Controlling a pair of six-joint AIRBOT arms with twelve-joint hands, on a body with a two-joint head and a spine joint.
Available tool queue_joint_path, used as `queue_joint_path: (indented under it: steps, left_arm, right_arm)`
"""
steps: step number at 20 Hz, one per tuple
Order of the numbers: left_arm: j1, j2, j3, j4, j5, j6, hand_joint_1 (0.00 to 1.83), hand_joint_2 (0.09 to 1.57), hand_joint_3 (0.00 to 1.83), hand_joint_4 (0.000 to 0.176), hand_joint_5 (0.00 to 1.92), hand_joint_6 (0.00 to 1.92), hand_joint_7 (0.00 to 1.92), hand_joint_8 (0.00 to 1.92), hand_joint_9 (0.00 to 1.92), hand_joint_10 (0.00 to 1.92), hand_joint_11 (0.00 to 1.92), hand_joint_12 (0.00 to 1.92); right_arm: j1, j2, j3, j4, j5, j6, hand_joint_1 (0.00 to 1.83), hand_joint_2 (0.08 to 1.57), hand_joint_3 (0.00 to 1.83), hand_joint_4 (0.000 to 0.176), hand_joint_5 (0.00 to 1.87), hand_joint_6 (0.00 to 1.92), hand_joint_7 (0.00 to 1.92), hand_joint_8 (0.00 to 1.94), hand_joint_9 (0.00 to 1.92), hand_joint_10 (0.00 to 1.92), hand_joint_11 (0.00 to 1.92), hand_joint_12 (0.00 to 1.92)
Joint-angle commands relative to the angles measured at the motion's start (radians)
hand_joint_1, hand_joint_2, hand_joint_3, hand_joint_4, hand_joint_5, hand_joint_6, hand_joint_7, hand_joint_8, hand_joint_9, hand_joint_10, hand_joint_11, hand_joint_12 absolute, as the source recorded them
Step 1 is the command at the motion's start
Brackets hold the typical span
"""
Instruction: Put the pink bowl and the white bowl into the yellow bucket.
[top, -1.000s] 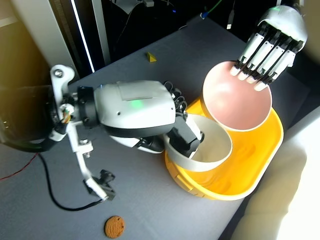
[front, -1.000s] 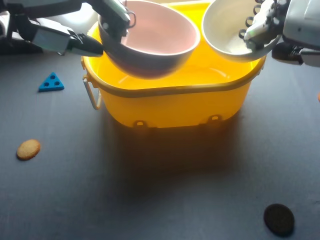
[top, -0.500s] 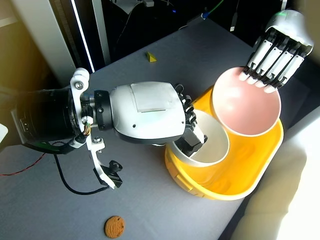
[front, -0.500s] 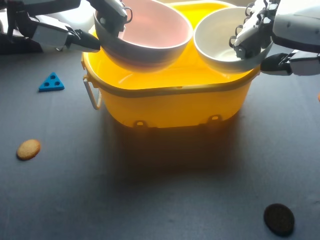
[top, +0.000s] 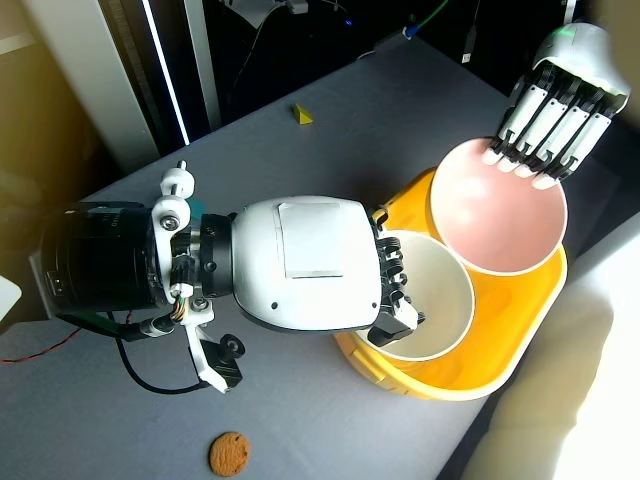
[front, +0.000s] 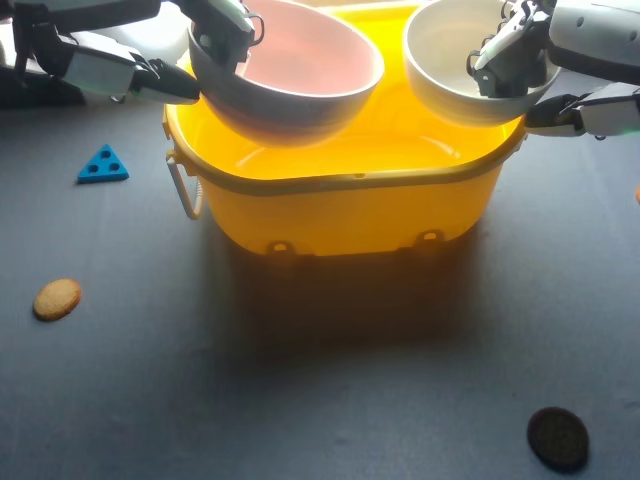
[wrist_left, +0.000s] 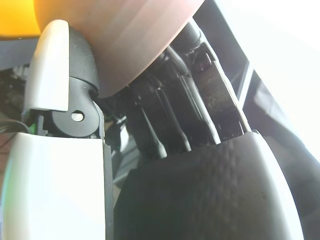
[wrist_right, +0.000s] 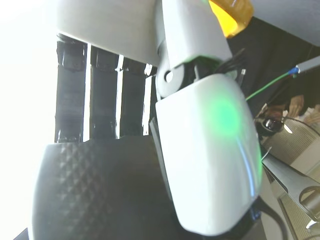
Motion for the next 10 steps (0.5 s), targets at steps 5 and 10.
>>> queue_joint_path:
  steps: [5, 10]
  left_arm:
    - [0.001, 0.014, -0.009, -0.11, -0.05, 0.01, 0.57, 1.23, 0.0, 0.0, 0.39, 0.02, 0.47, 0.0, 0.44, 0.0, 0.03, 1.01]
    - [0.026, 0.051, -0.078, -0.065, -0.056, 0.01, 0.36, 1.17, 0.0, 0.0, 0.24, 0.0, 0.28, 0.0, 0.25, 0.0, 0.0, 0.78]
  right_arm:
    - [0.001, 0.012, 0.004, 0.047, 0.077, -0.001, 0.9, 1.08, 0.0, 0.0, 0.41, 0.0, 0.49, 0.0, 0.46, 0.0, 0.01, 0.99]
    - [0.001, 0.012, 0.004, 0.047, 0.08, -0.001, 0.74, 1.0, 0.0, 0.0, 0.21, 0.0, 0.32, 0.0, 0.28, 0.0, 0.0, 0.68]
